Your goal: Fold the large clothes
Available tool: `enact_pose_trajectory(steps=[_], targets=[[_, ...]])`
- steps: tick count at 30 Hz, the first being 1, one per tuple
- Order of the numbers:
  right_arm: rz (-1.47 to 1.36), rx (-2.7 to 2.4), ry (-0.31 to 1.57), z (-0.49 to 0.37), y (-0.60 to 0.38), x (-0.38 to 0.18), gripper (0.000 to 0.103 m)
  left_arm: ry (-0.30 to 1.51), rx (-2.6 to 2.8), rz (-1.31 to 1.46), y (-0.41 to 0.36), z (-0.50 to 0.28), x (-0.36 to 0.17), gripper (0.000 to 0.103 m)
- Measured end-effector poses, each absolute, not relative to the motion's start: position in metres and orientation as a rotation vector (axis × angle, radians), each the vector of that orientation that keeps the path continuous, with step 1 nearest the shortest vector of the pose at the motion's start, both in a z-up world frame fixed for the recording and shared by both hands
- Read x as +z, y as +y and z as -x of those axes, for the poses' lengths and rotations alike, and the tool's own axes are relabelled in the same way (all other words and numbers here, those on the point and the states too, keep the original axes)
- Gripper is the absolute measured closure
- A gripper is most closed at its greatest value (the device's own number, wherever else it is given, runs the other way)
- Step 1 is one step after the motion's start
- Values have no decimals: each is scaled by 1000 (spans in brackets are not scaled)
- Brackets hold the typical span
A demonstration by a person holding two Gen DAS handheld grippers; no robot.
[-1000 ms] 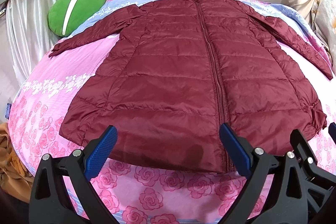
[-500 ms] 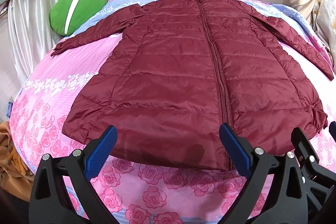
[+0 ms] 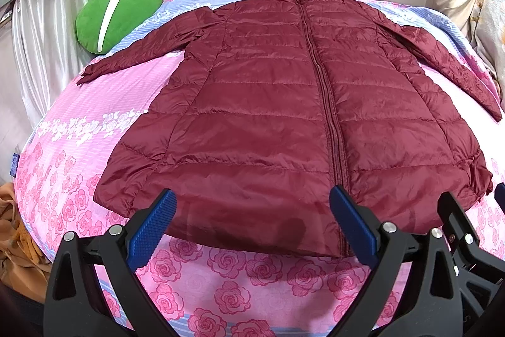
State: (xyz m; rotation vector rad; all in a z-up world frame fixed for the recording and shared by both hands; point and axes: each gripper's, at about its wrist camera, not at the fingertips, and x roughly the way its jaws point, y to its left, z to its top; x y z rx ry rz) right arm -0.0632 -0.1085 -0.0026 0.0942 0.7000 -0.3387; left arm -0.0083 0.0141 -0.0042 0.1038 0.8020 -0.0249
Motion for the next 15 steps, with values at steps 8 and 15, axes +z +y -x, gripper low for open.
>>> enact_pose_trajectory(steps=[8, 15], targets=[[-96, -338, 701, 63, -108, -3, 5, 801, -26, -104, 13, 8, -5, 8], [-95, -338, 701, 63, -109, -3, 5, 801, -26, -104, 14, 8, -5, 8]])
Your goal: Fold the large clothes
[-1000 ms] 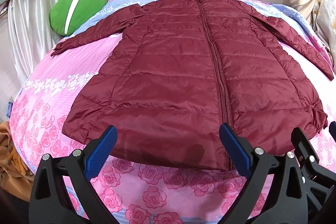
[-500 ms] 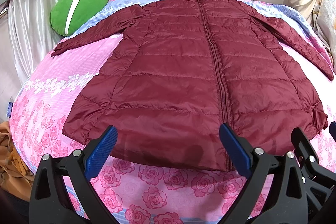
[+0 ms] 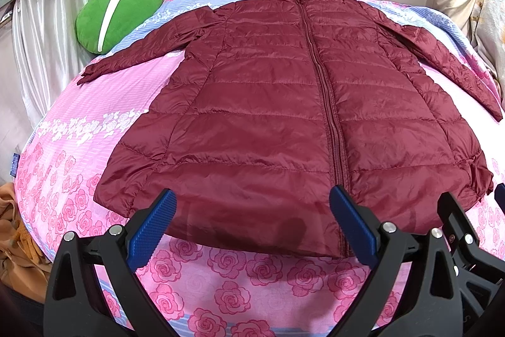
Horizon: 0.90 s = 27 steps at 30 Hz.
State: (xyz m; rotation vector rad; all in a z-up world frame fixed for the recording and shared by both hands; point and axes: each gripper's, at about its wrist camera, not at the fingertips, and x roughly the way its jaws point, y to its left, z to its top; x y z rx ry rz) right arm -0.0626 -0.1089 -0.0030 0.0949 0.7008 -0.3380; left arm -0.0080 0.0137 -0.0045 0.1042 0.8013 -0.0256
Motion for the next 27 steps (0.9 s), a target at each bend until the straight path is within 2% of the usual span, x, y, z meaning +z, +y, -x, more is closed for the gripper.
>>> enact_pose_trajectory(steps=[27], targets=[[-106, -310, 706, 57, -114, -5, 5, 814, -57, -99, 16, 4, -5, 7]])
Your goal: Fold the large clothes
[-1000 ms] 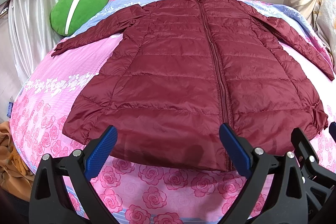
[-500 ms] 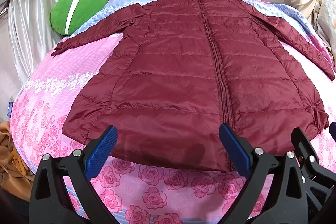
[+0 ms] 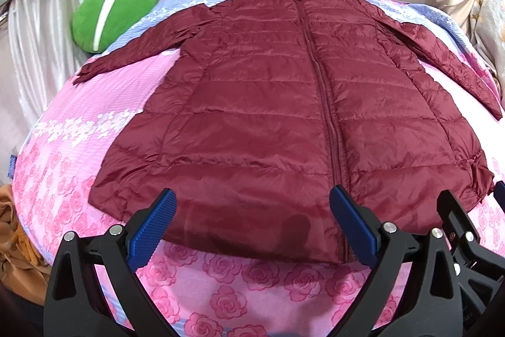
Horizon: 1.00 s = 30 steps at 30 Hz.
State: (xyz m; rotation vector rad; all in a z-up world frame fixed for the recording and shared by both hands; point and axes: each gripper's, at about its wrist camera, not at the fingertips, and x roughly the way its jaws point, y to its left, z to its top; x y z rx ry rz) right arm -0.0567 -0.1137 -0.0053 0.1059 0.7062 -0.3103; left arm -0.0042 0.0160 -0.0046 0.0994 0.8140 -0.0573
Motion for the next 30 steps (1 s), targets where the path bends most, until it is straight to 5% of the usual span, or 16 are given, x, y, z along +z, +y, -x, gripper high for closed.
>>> enact_pose_trajectory(steps=[12, 24, 28, 30], targets=[[-428, -424, 607, 10, -327, 17, 5, 828, -88, 96, 52, -66, 15, 5], [-798, -690, 636, -50, -561, -38, 11, 837, -75, 265, 91, -144, 22, 5], [-863, -725, 615, -64, -591, -49, 23, 822, -42, 233, 94, -165, 22, 5], [-863, -736, 590, -74, -600, -45, 54, 819, -33, 223, 96, -174, 22, 5]])
